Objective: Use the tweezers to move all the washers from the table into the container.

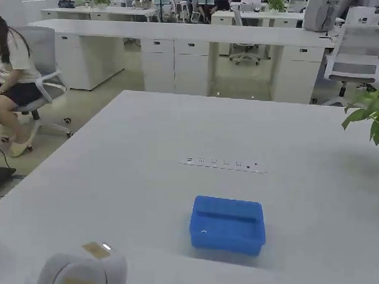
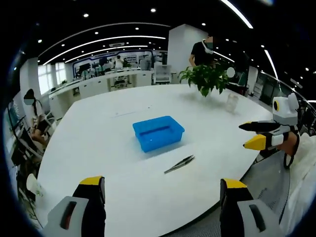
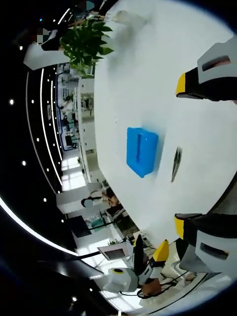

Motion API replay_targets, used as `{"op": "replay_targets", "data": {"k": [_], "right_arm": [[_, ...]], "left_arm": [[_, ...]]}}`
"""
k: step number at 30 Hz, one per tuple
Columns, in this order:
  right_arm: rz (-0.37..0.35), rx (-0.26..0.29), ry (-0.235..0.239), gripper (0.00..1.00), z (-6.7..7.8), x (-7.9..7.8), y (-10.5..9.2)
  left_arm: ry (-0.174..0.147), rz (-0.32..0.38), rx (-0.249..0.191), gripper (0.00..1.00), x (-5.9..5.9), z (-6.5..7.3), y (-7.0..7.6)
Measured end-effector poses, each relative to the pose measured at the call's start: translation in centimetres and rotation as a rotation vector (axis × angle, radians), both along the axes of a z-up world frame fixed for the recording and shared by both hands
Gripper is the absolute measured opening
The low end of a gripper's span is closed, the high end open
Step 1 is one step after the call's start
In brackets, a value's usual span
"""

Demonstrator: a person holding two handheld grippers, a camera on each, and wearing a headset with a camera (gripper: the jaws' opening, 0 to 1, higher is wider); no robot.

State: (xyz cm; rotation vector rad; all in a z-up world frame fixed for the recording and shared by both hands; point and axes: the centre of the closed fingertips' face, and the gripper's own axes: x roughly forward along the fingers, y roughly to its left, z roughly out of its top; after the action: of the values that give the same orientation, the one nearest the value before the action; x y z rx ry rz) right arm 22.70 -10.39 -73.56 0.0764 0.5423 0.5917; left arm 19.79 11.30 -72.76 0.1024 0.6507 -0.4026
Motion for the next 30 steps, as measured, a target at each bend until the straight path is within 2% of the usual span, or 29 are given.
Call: {"op": "replay_targets", "data": {"k": [2, 5, 9, 17, 21, 27, 30], "right_arm": [[0.016, -0.023, 0.003, 0.98, -0.1, -0.1, 0.2], [0.034, -0.078, -0.020, 0.99, 0.0, -0.1, 0.1], [0.032, -0.080, -0.012, 0.99, -0.1, 0.1, -0.2], [0.022, -0.088, -0.020, 0.99, 0.1, 0.3, -0.6], [0.012, -0.074, -0.036, 0.99, 0.8, 0.7, -0.6], [0.012, -0.069, -0.061, 0.98, 2.1, 2.3, -0.3], [0.025, -0.078, -0.062, 0.98, 2.1, 2.6, -0.1]], "left_arm": [[0.009, 0.005, 0.005, 0.99, -0.2, -0.3, 0.3], [0.016, 0.017, -0.005, 0.99, -0.4, -0.7, 0.5], [0.024, 0.017, -0.013, 0.99, -0.5, -1.1, 0.2], [0.016, -0.004, 0.038, 0.99, -0.2, -1.1, 0.1], [0.001, 0.001, 0.029, 0.99, 0.4, -0.6, 0.1], [-0.013, 0.007, 0.015, 0.99, 1.5, 0.0, -0.2], [-0.019, 0.000, 0.023, 0.99, 1.7, 0.1, -0.5]]}}
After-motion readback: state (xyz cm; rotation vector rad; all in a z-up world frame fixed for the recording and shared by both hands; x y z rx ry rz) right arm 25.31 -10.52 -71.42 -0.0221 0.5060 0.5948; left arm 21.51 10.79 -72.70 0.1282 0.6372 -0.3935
